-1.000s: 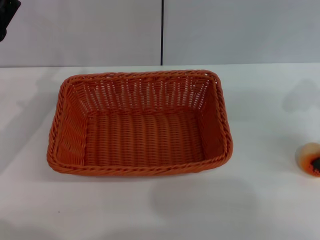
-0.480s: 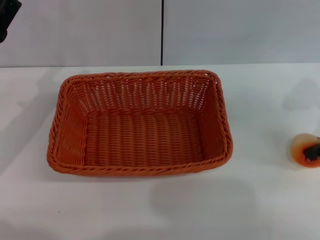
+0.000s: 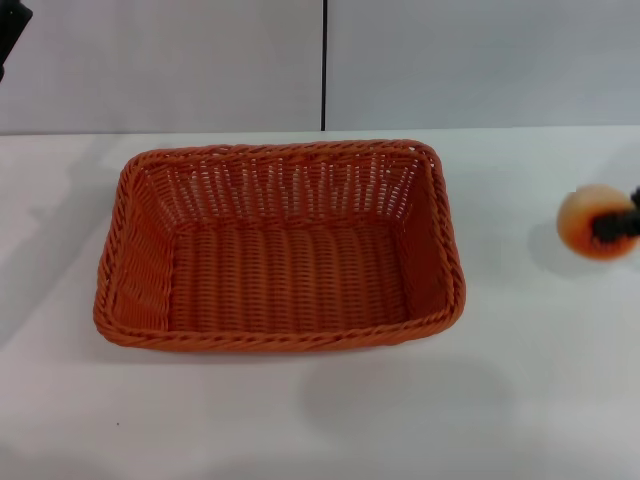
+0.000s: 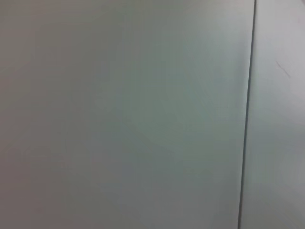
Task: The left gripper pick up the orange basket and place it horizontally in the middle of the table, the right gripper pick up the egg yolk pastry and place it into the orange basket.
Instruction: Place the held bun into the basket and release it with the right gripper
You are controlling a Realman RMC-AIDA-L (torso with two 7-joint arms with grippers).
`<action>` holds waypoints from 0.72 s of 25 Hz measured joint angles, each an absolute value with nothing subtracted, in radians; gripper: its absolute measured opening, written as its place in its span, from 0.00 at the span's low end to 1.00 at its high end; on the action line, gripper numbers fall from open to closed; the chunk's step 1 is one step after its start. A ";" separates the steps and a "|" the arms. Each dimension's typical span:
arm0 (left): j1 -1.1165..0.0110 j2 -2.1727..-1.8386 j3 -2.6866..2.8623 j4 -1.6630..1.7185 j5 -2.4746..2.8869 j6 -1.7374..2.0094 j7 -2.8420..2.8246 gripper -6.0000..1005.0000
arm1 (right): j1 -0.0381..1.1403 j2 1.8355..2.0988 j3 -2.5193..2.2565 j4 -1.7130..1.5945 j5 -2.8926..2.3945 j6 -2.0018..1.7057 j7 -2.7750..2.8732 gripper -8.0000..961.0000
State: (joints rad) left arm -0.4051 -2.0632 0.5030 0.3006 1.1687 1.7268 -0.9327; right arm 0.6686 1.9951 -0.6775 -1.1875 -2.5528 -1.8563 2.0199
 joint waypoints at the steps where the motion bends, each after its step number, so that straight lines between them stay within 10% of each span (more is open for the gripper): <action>1: -0.404 -2.063 0.503 0.301 1.169 1.727 -0.933 0.71 | 0.666 1.995 -0.666 -1.199 -2.528 -1.861 2.018 0.25; 18: -0.413 -2.062 0.504 0.303 1.169 1.729 -0.934 0.71 | 0.666 2.057 -0.763 -1.081 -1.815 -1.793 1.809 0.12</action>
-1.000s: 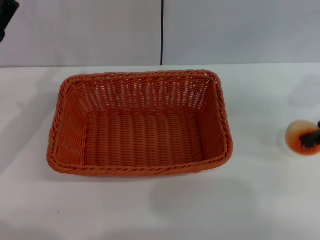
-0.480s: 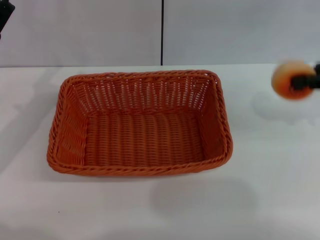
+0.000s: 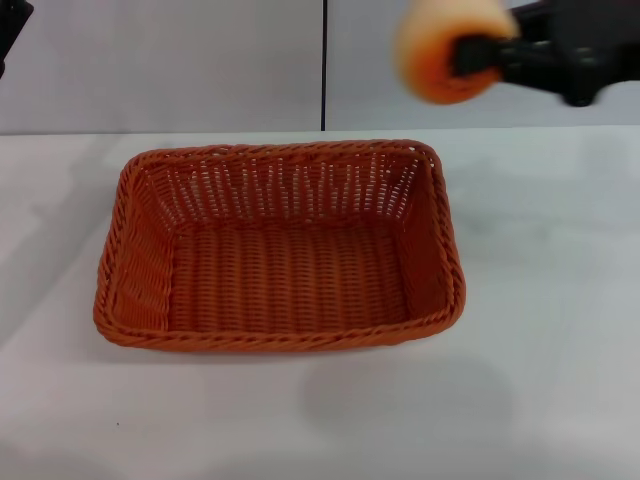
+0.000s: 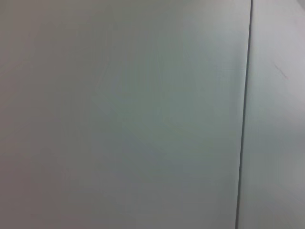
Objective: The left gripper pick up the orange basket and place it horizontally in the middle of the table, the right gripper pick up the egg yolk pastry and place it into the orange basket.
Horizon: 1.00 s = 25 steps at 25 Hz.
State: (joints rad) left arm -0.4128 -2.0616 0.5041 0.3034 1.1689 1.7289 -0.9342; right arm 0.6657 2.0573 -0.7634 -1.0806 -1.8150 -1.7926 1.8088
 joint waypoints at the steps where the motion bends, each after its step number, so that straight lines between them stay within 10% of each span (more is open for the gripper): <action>1: -0.413 -2.062 0.504 0.303 1.169 1.729 -0.934 0.71 | 0.666 2.057 -0.763 -1.081 -1.815 -1.793 1.809 0.12; 15: -0.411 -2.065 0.511 0.301 1.169 1.729 -0.934 0.71 | 0.727 2.068 -0.910 -0.848 -1.796 -1.632 1.714 0.16; 25: -0.412 -2.065 0.511 0.300 1.170 1.732 -0.934 0.71 | 0.529 2.069 -0.893 -0.947 -1.558 -1.650 1.565 0.64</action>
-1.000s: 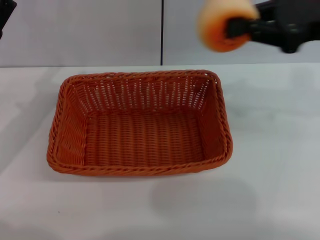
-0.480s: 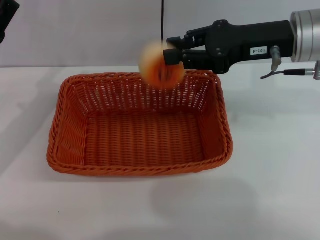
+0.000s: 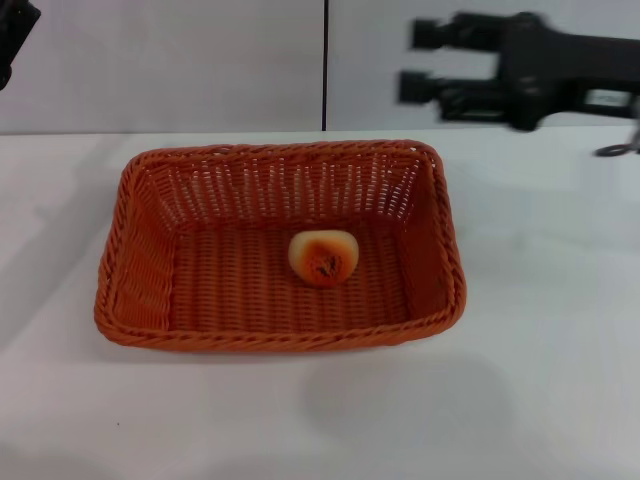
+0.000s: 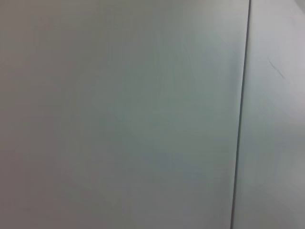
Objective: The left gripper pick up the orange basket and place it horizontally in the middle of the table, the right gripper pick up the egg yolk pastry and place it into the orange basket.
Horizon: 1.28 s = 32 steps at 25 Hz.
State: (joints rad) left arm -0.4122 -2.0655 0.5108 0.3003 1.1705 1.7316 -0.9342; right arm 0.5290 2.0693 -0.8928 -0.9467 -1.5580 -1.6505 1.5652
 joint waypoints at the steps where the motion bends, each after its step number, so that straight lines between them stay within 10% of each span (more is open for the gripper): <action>1: -0.412 -2.065 0.511 0.300 1.170 1.732 -0.934 0.71 | 0.502 2.069 -0.880 -0.945 -1.521 -1.650 1.529 0.66; 32: -0.344 -2.070 0.494 0.083 0.815 1.783 -0.447 0.71 | 0.343 2.071 -0.068 -0.263 -1.159 -1.637 0.657 0.76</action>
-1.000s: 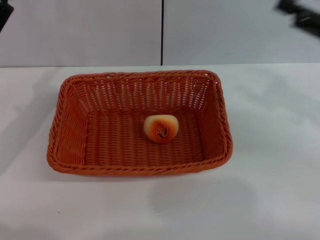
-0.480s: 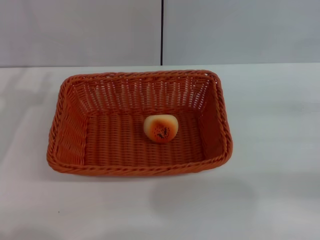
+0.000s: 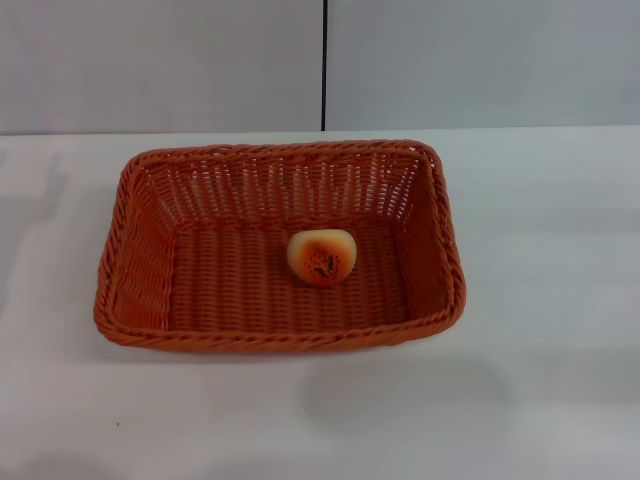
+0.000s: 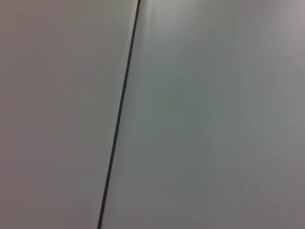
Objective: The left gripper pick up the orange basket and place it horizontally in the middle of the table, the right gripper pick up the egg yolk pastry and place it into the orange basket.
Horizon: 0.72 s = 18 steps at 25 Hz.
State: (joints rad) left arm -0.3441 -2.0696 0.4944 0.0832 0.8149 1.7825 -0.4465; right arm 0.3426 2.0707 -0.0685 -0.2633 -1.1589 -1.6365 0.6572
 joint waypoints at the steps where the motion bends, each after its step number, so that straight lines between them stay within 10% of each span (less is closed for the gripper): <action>1: -0.343 -2.070 0.489 0.078 0.814 1.784 -0.446 0.71 | 0.343 2.071 -0.067 -0.263 -1.159 -1.636 0.657 0.76; 18: -0.347 -2.069 0.476 0.076 0.813 1.785 -0.447 0.71 | 0.355 2.069 -0.049 -0.241 -1.158 -1.619 0.654 0.76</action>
